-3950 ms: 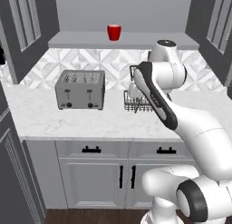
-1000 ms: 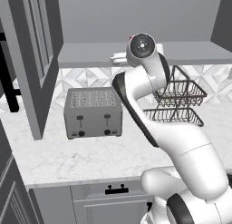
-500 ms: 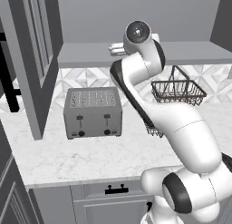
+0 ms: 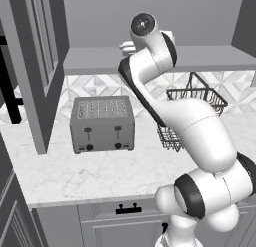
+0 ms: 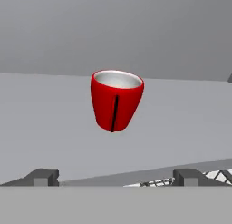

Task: Gather all objects into one cabinet and sort the glasses and bowls to opposite sides.

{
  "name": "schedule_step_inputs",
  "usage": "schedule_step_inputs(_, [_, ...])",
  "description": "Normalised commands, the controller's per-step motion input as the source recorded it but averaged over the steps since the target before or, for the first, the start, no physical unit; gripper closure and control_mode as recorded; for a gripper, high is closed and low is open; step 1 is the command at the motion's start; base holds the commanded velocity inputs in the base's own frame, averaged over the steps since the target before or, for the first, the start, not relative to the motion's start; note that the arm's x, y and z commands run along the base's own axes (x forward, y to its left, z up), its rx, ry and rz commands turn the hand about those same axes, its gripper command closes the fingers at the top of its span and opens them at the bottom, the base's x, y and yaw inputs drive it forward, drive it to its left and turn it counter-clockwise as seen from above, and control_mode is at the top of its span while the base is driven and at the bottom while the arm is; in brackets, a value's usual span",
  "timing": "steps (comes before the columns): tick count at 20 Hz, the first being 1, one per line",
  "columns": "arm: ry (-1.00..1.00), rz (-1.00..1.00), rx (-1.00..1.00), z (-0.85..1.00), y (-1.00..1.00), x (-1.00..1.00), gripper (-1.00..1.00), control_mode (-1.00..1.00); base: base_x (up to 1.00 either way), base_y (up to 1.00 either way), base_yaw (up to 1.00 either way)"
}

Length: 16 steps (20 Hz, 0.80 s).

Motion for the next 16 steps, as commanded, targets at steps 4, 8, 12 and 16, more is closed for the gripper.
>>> schedule_step_inputs(4, [0.00,0.04,0.03,0.00,-0.39,0.53,-1.00,-1.00,0.00,0.00,0.00])
schedule_step_inputs(8, [0.00,0.00,0.00,0.00,-0.03,0.08,-1.00,-1.00,0.00,0.00,0.00])
schedule_step_inputs(12, [0.04,0.00,0.00,0.00,-0.01,0.16,-1.00,-1.00,0.00,0.00,0.00])
schedule_step_inputs(16, [0.00,0.00,0.00,0.00,0.00,0.23,-1.00,-1.00,0.00,0.00,0.00])
